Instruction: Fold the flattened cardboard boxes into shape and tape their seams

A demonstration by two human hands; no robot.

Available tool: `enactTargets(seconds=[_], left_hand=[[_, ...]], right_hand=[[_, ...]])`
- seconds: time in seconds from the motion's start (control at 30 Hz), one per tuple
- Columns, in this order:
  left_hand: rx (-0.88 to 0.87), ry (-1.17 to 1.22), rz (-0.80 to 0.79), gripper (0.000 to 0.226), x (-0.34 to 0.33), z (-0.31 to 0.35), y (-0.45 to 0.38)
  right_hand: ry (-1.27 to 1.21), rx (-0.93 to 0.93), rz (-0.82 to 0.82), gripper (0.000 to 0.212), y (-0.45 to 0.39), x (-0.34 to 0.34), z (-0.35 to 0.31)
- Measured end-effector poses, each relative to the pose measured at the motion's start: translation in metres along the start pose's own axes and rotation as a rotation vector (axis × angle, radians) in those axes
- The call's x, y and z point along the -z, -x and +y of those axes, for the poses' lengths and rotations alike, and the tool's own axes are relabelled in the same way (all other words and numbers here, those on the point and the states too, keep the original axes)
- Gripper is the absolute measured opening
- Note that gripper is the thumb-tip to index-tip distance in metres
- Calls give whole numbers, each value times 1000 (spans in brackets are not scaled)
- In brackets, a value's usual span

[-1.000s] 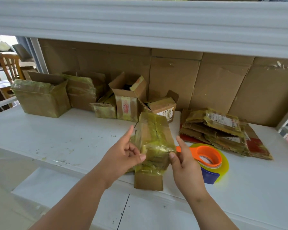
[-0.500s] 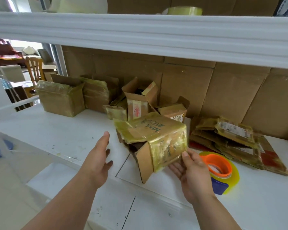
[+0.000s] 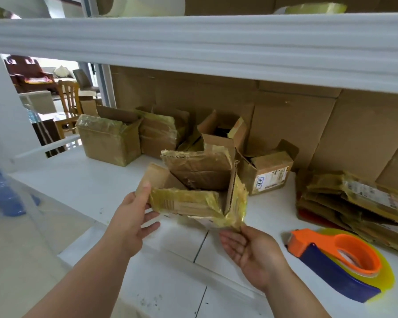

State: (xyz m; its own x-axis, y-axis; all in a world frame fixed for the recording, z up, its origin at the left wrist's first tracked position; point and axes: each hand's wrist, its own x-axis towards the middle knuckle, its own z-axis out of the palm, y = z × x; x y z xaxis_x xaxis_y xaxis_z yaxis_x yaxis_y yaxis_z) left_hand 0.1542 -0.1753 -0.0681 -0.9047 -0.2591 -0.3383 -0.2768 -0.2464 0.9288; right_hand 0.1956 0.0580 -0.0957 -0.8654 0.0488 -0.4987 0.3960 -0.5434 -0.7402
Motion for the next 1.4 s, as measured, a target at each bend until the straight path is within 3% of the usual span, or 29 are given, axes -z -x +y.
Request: enactTargets(seconds=[0.13, 0.27, 0.37, 0.5, 0.63, 0.73, 0.83, 1.0, 1.27, 1.4], left_hand=[[-138, -111, 83, 25, 11, 22, -26], [-234, -228, 55, 17, 27, 35, -60], [-258, -307, 11, 8, 38, 37, -78], [-320, -367, 2, 18, 56, 43, -95], [-428, -401, 131, 17, 83, 43, -121], [-470, -411, 233, 24, 102, 43, -138], [-480, -404, 262, 27, 114, 49, -156], [-449, -409, 116, 37, 119, 61, -189], [-414, -475, -80, 41, 117, 76, -232], [-289, -434, -227, 74, 111, 83, -255]], right_hand=[[523, 178, 197, 20, -24, -31, 6], [917, 389, 245, 46, -38, -65, 13], [896, 380, 191, 49, -43, -85, 19], [888, 415, 135, 44, -58, -108, 29], [961, 443, 58, 45, -73, -143, 42], [1027, 457, -9, 57, -86, -170, 51], [1074, 463, -54, 60, -103, -191, 55], [1021, 445, -80, 64, -134, -210, 50], [937, 383, 40, 66, -180, -230, 40], [844, 389, 43, 64, -191, -237, 39]])
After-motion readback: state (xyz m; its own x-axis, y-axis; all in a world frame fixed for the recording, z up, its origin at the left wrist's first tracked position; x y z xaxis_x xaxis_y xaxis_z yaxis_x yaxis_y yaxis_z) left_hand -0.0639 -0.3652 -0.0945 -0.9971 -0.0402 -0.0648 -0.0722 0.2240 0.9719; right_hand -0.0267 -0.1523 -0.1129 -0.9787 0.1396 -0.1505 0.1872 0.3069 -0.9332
